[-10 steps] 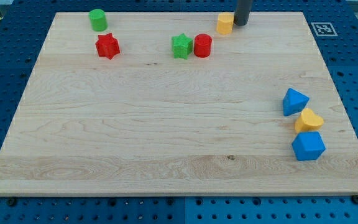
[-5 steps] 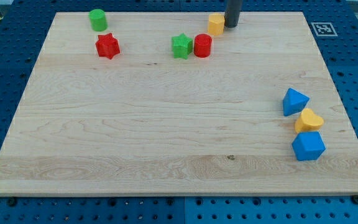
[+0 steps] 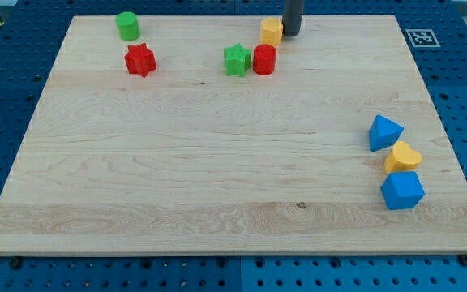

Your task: Move the yellow hexagon parallel above the green star

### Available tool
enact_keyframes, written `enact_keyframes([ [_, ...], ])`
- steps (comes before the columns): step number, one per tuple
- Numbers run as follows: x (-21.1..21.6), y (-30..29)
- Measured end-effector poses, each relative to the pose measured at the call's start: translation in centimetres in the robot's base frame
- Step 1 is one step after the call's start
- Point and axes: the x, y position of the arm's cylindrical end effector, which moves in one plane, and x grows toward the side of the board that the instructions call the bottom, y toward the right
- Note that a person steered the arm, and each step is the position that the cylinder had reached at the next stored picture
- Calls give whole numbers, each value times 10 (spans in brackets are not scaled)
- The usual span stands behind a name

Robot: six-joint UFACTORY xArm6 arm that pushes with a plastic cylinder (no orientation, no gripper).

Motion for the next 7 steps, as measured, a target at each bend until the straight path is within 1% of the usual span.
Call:
enact_keyframes([
  [1, 10, 0],
  [3, 10, -4],
  [5, 10, -34],
  [6, 10, -36],
  [7, 10, -54],
])
